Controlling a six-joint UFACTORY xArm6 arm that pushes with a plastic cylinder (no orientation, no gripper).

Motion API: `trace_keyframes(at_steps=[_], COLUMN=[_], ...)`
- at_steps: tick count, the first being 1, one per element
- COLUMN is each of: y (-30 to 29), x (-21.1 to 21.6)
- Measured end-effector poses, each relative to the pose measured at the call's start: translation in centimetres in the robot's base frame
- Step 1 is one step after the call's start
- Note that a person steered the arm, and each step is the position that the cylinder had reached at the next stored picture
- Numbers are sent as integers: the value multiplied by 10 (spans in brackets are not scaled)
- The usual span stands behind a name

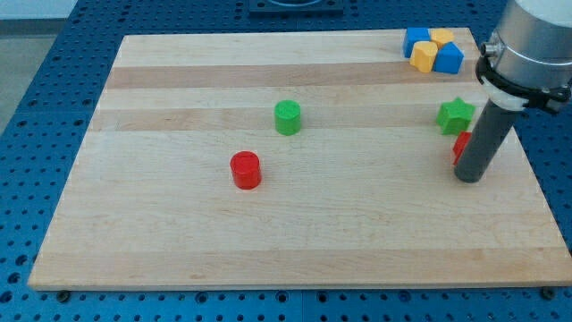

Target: Push the red star into the green star

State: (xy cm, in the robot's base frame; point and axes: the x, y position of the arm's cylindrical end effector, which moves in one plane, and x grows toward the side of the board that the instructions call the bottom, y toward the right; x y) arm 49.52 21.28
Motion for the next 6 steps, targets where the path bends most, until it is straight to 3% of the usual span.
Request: trace_keyframes(at_steps=[3, 6], y=[38, 12], x=[10, -20])
